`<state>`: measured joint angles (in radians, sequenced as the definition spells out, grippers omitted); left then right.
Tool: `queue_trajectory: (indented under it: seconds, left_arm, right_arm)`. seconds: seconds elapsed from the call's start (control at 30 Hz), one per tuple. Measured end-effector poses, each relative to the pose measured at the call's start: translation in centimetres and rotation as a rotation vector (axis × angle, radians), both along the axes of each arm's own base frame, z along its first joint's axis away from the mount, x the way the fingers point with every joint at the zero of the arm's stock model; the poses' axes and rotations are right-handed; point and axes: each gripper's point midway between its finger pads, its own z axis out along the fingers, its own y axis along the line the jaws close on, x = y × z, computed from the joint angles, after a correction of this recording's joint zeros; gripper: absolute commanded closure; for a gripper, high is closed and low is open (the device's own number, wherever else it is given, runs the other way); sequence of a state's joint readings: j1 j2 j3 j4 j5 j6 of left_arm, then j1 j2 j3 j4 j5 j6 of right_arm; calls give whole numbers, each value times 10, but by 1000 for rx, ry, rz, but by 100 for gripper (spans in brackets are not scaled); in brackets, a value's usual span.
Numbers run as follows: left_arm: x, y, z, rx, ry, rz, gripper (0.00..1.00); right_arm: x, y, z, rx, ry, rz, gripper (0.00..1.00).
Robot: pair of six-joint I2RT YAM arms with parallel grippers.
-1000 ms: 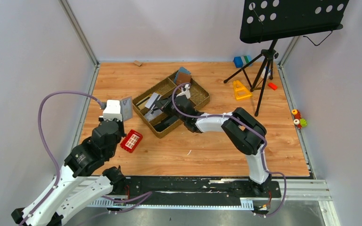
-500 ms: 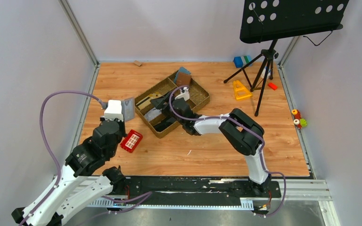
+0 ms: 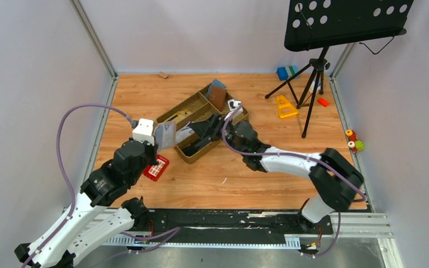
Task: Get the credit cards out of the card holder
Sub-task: Place the credit card in the storage box, then remove the credit card from the card holder.
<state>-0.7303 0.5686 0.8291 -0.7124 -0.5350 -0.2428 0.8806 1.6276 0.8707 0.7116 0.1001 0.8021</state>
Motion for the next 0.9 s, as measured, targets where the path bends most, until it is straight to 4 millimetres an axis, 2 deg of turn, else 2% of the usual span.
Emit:
queue_trajectory:
  seconds: [0.07, 0.1, 0.13, 0.3, 0.5, 0.7, 0.9]
  left_arm:
    - [-2, -14, -2, -46, 25, -52, 100]
    - [-3, -22, -3, -78, 34, -80, 100]
    - [-4, -29, -2, -104, 38, -103, 100]
    - [-13, -72, -11, -288, 78, -256, 100]
    - [-31, -117, -19, -506, 140, -423, 100]
    - [-43, -157, -3, -698, 168, -596, 100]
    - [-55, -174, 24, -822, 150, -714, 100]
  right_arm:
    - [-17, -10, 12, -19, -43, 58, 7]
    - [-25, -15, 18, -26, -60, 85, 1]
    - [-33, -20, 24, -31, -78, 109, 0]
    - [-74, -55, 38, -31, -143, 226, 1]
    - [-106, -97, 23, -43, -118, 309, 9]
    - [-134, -114, 21, -54, -99, 352, 14]
    - [-137, -133, 8, -83, -52, 273, 16]
